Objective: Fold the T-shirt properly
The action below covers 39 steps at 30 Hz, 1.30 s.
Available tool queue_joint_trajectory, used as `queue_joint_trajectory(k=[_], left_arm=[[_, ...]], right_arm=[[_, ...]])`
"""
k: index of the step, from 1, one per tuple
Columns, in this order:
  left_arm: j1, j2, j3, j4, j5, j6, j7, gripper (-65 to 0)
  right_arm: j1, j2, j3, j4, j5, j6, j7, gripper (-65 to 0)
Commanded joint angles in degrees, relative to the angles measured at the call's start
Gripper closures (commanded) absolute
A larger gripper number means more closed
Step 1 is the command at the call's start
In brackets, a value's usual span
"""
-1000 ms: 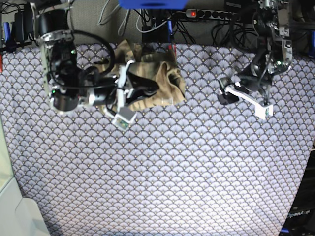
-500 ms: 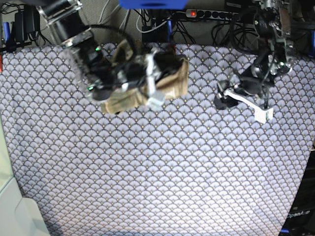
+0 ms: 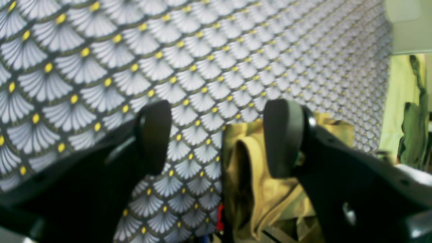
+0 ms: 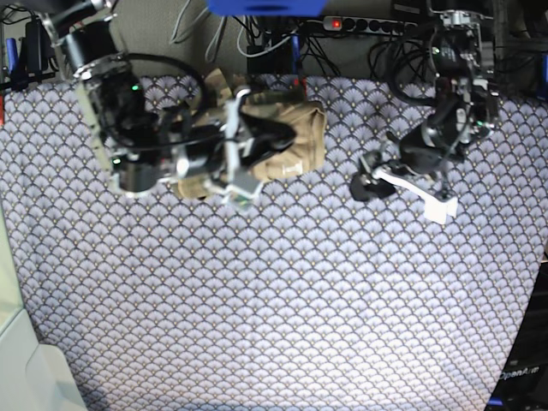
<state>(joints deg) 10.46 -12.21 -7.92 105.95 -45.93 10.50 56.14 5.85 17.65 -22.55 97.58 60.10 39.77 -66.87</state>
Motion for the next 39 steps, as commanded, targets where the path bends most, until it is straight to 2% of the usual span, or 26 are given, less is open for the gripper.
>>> queue_joint_trajectory(k=[1, 4, 8, 12, 18, 31, 39], left_arm=[[-1.10, -0.06, 0.93, 0.29, -1.06, -0.44, -0.71, -42.1], [-2.15, 0.30, 4.71, -1.29, -0.27, -0.17, -0.71, -42.1], [-4.26, 2.40, 9.73, -4.11, 6.33, -0.08, -1.06, -42.1], [-5.05, 4.95, 11.57, -7.62, 12.75, -0.08, -1.06, -42.1], [-7.25, 6.01, 11.84, -14.30, 18.81, -0.17, -1.06, -42.1], [-7.43, 6.36, 11.84, -16.06, 20.66, -0.35, -1.15, -42.1], [-7.60, 6.36, 13.68, -19.31, 20.66, -0.35, -1.24, -42.1]], right_arm=[[0.88, 0.94, 1.23, 1.10, 1.31, 0.23, 0.89, -5.8], [0.88, 3.76, 5.09, 1.10, 1.31, 0.23, 0.89, -5.8], [0.88, 6.75, 9.14, 1.10, 1.31, 0.23, 0.89, -5.8], [0.44, 8.15, 10.55, 0.66, 1.31, 0.23, 0.98, -5.8], [-1.23, 9.47, 10.72, 0.22, 1.05, 0.23, 2.21, -5.8], [-1.32, 9.74, 10.63, -18.94, 1.05, 0.23, 8.10, -5.8], [-1.76, 9.38, 10.63, -19.56, 1.31, 0.23, 8.01, -5.8]])
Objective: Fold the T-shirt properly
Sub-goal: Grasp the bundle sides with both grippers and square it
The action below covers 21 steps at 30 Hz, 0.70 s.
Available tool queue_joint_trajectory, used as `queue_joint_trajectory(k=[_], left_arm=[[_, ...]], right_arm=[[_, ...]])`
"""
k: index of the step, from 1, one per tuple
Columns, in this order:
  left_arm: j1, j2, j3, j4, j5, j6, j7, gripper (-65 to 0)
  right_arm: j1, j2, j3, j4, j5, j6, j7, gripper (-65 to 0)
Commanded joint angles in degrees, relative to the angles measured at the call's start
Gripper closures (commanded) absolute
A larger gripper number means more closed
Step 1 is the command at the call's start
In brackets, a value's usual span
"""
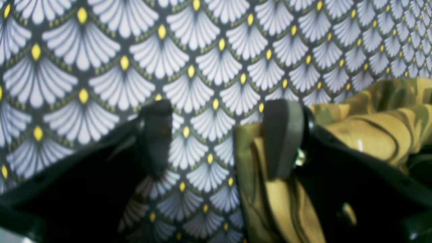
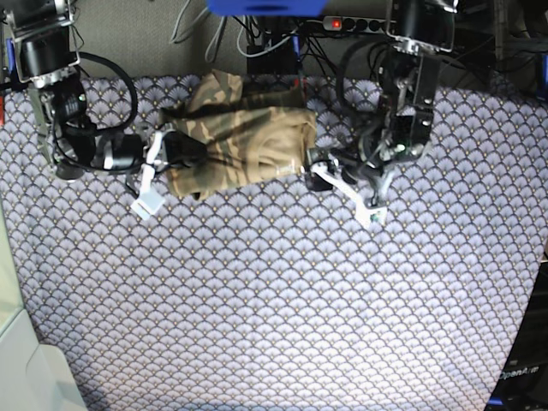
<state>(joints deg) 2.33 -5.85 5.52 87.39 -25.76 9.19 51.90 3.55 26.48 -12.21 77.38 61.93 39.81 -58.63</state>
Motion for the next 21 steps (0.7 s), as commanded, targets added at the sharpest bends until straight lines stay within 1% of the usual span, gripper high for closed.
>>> queue_joint_trajectory(k=[1, 5, 6, 9, 11, 14, 17, 21], left_arm=[[0.53, -0.09, 0.68, -1.02, 0.48, 0.96, 3.00, -42.1], [0.71, -0.09, 0.77, -0.67, 0.04, 0.96, 1.95, -42.1], [0.71, -0.18, 0.68, 0.21, 0.04, 0.96, 2.12, -42.1], [1.67, -0.53, 0.59, 5.75, -0.04, 1.05, 2.65, -42.1], [2.82, -0.70, 0.15, 9.53, -0.04, 1.14, 3.44, -42.1], [3.25, -0.88, -3.10, 14.36, -0.04, 1.14, 7.22, -42.1], [4.57, -0.88, -5.21, 16.03, 0.13, 1.23, 11.44, -42.1], [6.24, -1.32, -5.47, 14.28, 0.57, 1.23, 12.85, -42.1]], right_arm=[[0.54, 0.55, 0.30, 2.04, -0.53, 0.19, -0.23, -5.8], [0.27, 1.26, 0.47, 14.18, -0.44, 0.19, -0.93, -5.6], [-0.26, 2.05, 0.82, 17.60, -0.35, 0.19, -1.19, -5.6], [-1.93, 2.75, 4.08, 26.48, -0.35, 0.19, -2.16, -5.7], [-2.54, 2.93, 6.98, 29.12, -0.35, 0.19, -3.04, -5.7], [-1.84, 3.01, 11.46, 28.95, -0.79, 0.19, -4.80, -5.7], [-1.75, 3.63, 15.59, 25.78, -0.79, 0.19, -4.80, -5.8], [-0.87, 4.25, 17.44, 20.68, -0.79, 0.19, -4.71, -5.8]])
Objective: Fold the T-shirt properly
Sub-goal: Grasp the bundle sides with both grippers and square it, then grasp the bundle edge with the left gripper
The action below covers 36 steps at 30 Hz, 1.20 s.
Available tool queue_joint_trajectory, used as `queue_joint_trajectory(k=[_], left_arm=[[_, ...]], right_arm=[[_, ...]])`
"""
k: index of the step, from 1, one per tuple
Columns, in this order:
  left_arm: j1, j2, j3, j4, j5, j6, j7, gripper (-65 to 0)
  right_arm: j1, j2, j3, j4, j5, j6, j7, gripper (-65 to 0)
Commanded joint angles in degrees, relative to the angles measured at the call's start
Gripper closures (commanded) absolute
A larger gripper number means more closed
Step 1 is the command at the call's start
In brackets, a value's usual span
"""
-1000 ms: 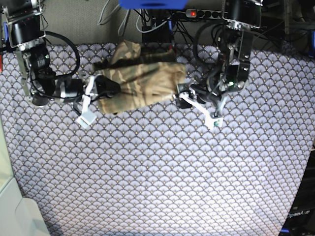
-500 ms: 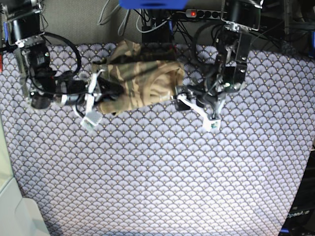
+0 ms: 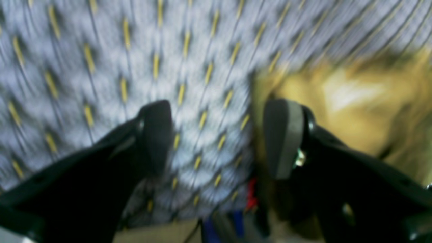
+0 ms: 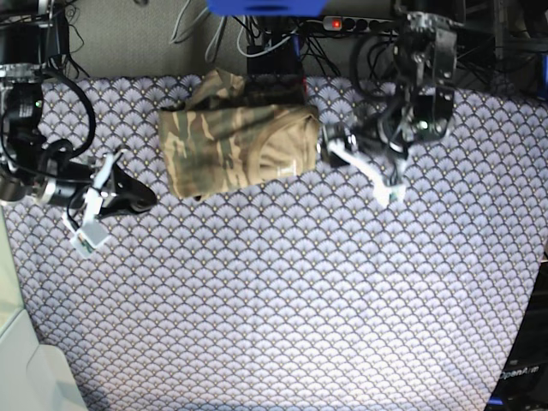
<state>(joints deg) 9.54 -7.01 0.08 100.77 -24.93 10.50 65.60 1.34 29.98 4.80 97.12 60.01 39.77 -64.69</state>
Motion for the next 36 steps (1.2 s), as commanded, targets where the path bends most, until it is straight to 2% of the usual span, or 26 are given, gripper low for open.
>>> queue_joint_trajectory(k=[1, 4, 8, 11, 17, 23, 25, 30, 32, 36], left_arm=[[-0.88, -0.16, 0.23, -0.24, -0.26, -0.08, -0.86, -42.1], [-0.71, -0.16, 0.32, -2.44, -0.26, -0.08, -0.86, -41.2], [0.00, -0.16, 0.32, -2.62, -0.70, -0.08, -1.03, -28.7], [0.00, 0.19, 0.14, -2.00, -0.79, -0.08, -0.86, -23.3], [1.58, 0.46, 0.06, 3.10, -1.05, -0.26, -0.86, -23.4], [3.43, 0.28, -0.82, 9.87, -7.82, -0.08, -1.38, -23.5], [3.95, 0.46, -2.93, 10.13, -10.02, -0.08, -1.38, -27.3], [5.18, 0.37, -7.15, 10.57, -17.40, -0.52, -1.47, -51.3], [5.18, 0.28, -7.86, 10.57, -20.30, -0.52, -1.47, -54.8], [6.42, 0.72, -9.70, 10.57, -24.08, -0.52, -1.56, -54.9]], right_arm=[[2.30, 0.75, 0.43, -0.73, 1.13, 0.23, 1.34, -5.8], [3.01, 0.75, 0.43, -3.36, 1.13, 0.23, 1.26, -5.8], [2.74, 0.75, 0.17, -3.36, 1.13, 0.23, 1.26, -5.8], [2.74, 0.57, 0.17, -3.36, 1.13, 0.23, 1.26, -5.8], [2.74, 0.57, 0.08, -3.36, 1.13, 0.23, 1.26, -5.8], [2.74, 0.48, 0.08, -3.36, 1.13, 0.23, 1.26, -5.8], [2.66, 0.48, 0.08, -3.36, 1.13, 0.23, 1.26, -5.8], [2.66, 0.40, 0.08, -3.36, 1.13, 0.23, 1.26, -5.8], [2.66, 0.40, 0.08, -3.36, 1.13, 0.23, 1.26, -5.8], [2.66, 0.31, -0.27, -3.36, 1.13, 0.23, 1.26, -5.8]])
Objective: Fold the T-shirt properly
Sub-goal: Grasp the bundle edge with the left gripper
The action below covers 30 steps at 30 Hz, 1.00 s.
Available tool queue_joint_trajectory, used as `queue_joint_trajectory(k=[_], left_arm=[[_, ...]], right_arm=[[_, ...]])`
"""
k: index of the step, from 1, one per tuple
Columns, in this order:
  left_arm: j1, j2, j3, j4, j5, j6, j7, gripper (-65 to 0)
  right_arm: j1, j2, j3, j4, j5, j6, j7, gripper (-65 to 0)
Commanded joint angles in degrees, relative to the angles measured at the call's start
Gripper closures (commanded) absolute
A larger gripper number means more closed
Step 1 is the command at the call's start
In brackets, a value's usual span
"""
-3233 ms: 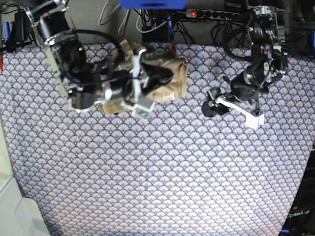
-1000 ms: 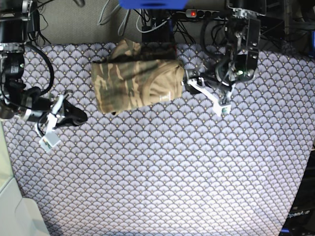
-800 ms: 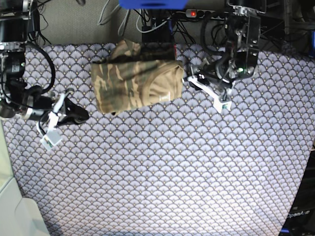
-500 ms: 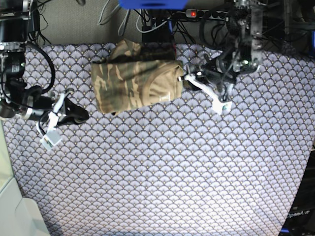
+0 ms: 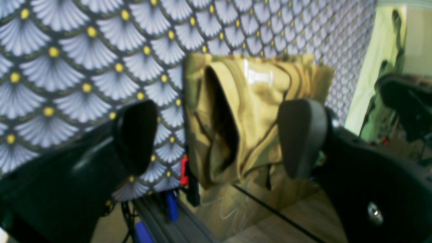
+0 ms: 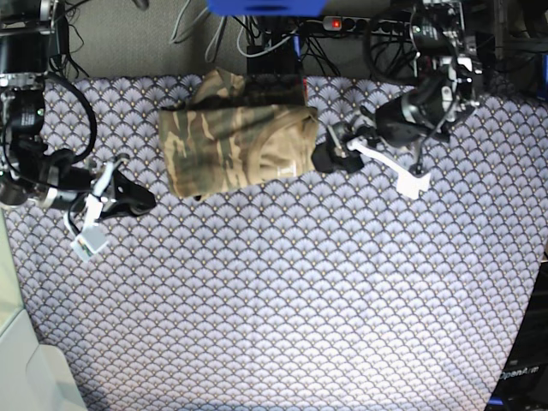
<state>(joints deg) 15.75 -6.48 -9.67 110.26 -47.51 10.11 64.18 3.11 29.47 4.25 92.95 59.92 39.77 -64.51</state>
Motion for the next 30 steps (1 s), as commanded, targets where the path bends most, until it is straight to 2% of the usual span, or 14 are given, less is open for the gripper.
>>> queue_joint_trajectory(k=[1, 4, 9, 23, 30], left_arm=[[0.47, 0.28, 0.31, 1.08, -1.94, -0.13, -0.75, -54.9], [1.88, 1.60, 1.80, 0.47, -1.50, -0.13, -4.97, -54.9], [2.23, 1.78, 6.64, -1.29, -0.71, 0.31, -9.81, -54.9], [-0.14, 2.13, 7.87, -12.10, -0.71, 0.31, -9.63, -54.8], [-3.75, 2.13, 14.29, -13.51, 0.69, 0.40, -9.63, -54.8]], right_arm=[[0.89, 0.81, -0.43, 0.81, 1.22, 0.23, 1.08, -5.8], [0.97, 0.81, -1.83, 0.81, 1.22, 0.23, 1.08, -5.8], [0.97, 0.81, -3.33, 0.81, 1.22, 0.23, 1.17, -5.8], [1.06, 0.90, -3.33, 0.81, 1.22, 0.23, 1.17, -5.8], [0.97, 0.90, -3.33, 0.81, 1.22, 0.23, 1.17, -5.8]])
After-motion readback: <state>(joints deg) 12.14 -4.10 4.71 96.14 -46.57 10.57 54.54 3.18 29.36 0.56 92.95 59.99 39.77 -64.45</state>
